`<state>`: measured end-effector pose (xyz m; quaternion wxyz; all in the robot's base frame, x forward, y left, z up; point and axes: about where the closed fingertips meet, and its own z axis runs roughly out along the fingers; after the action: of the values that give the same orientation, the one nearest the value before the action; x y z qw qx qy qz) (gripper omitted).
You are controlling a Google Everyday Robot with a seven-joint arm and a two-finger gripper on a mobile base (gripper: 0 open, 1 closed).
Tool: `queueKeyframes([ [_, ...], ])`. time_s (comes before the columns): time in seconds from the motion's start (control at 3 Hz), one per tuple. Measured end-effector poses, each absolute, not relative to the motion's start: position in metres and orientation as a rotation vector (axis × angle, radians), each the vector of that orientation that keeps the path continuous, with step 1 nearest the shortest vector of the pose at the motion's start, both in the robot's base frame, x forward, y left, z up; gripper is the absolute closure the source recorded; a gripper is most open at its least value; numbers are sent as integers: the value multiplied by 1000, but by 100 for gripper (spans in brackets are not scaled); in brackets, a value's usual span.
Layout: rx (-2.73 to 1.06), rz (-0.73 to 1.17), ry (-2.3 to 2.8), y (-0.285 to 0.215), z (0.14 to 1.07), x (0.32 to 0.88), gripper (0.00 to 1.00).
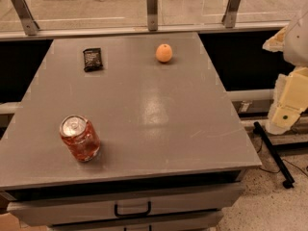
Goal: Move orange near coke can
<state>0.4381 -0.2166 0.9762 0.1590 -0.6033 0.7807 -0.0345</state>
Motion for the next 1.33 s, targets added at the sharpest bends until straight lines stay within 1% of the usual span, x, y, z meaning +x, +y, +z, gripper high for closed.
queueKeyframes([
  [0.33, -1724, -99, 2220, -216, 978, 440, 0],
  [0.67, -1720, -28, 2126, -199, 967, 473, 0],
  [1.33, -1667, 190, 1908, -111, 917, 603, 0],
])
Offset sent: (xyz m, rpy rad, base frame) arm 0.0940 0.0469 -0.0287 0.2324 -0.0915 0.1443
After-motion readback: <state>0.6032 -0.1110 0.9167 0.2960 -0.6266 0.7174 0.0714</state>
